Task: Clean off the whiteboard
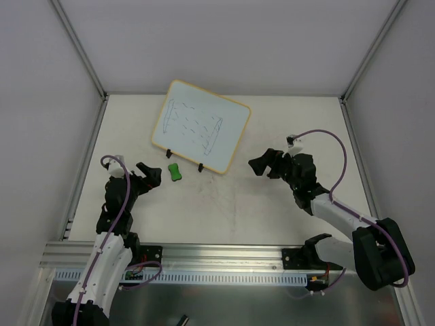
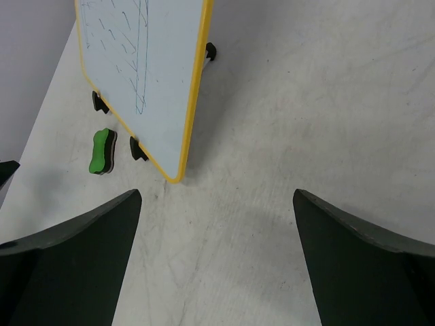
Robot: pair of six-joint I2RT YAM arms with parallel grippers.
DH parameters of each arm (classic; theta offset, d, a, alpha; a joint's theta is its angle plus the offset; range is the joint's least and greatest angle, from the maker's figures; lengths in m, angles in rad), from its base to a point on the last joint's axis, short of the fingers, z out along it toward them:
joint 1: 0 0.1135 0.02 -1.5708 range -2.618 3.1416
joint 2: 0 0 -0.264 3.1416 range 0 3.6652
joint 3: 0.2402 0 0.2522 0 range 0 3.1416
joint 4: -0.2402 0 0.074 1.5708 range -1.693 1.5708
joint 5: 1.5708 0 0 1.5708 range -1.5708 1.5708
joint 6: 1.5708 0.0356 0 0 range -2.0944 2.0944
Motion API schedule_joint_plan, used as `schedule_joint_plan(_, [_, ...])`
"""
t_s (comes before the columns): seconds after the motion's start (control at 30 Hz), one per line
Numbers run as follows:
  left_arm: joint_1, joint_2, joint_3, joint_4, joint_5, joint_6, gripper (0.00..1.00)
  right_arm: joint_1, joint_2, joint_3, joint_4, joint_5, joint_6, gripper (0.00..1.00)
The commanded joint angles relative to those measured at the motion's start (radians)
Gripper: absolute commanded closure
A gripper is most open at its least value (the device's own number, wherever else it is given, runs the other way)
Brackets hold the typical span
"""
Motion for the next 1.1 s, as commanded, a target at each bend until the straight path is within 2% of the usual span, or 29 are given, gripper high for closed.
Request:
schedule_joint_plan(0.0, [0.000, -0.002, 0.031, 0.031, -0.013, 0.019, 0.01, 0.002, -0.018, 0.013, 0.058, 0.014, -0.023, 0.01])
schedule_joint_plan(0.3, [0.000, -0.031, 0.023, 0.030, -0.002, 0.036, 0.01, -0.001, -0.004, 0.022, 0.058, 0.047, 0.017, 0.01])
schedule_joint_plan(0.43, [0.000, -0.031, 0.028, 0.025, 0.004, 0.041, 0.01, -0.013, 0.057, -0.038, 0.296, -0.019, 0.049, 0.01])
schedule_joint_plan(0.53, [0.000, -0.030, 0.029, 0.022, 0.007, 0.044, 0.01, -0.068, 0.150, -0.021, 0.346, -0.163, 0.098, 0.01])
schedule_joint_plan(0.57, [0.000, -0.030, 0.029, 0.022, 0.005, 0.044, 0.01, -0.091, 0.183, -0.018, 0.390, -0.261, 0.126, 0.01])
schedule_joint_plan(0.6, [0.000, -0.028, 0.031, 0.024, 0.010, 0.045, 0.01, -0.132, 0.221, -0.024, 0.466, -0.310, 0.199, 0.01])
schedule_joint_plan(0.63, [0.000, -0.025, 0.031, 0.022, 0.015, 0.053, 0.01, -0.145, 0.303, -0.044, 0.668, -0.350, 0.244, 0.01])
schedule_joint_plan(0.73, [0.000, -0.008, 0.032, 0.020, -0.005, 0.058, 0.01, -0.168, 0.414, -0.018, 0.894, -0.435, 0.362, 0.01])
schedule_joint_plan(0.87, [0.000, 0.037, 0.054, 0.008, -0.010, 0.058, 0.01, -0.160, 0.546, 0.051, 0.943, -0.455, 0.399, 0.01])
schedule_joint_plan(1.07, [0.000, 0.070, 0.064, 0.005, -0.008, 0.061, 0.01, -0.133, 0.623, 0.134, 0.941, -0.447, 0.374, 0.02])
